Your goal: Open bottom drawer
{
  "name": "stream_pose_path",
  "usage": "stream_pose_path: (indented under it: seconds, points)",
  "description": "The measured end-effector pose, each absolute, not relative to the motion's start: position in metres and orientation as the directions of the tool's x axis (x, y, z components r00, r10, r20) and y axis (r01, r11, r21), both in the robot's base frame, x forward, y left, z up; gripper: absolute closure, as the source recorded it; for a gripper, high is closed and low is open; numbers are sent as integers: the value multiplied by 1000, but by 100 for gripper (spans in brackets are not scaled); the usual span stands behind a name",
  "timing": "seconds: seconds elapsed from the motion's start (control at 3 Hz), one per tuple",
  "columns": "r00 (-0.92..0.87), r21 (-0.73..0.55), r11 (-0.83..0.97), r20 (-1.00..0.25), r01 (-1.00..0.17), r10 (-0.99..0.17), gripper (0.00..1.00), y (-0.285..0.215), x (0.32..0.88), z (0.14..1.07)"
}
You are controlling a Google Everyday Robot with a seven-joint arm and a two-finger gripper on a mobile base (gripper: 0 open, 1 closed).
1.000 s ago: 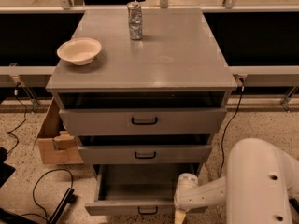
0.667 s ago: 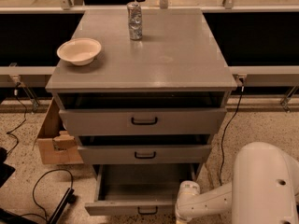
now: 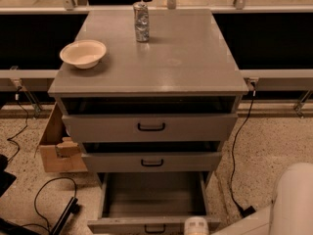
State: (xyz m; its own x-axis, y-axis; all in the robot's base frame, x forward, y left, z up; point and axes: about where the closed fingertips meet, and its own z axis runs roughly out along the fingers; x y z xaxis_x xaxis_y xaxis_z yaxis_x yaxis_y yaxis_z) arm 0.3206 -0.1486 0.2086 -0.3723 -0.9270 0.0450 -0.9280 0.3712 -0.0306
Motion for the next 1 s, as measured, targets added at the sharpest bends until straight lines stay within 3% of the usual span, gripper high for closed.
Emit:
stream_pose_path:
  seconds: [0.33, 0.67, 1.0]
  points:
    - [-395, -32, 393, 89, -919, -914, 93, -144, 284, 220]
    - [-397, -36, 395, 92, -918, -913, 91, -145, 281, 220]
    - [-323, -112, 315, 69, -943, -944, 69, -134, 308, 239]
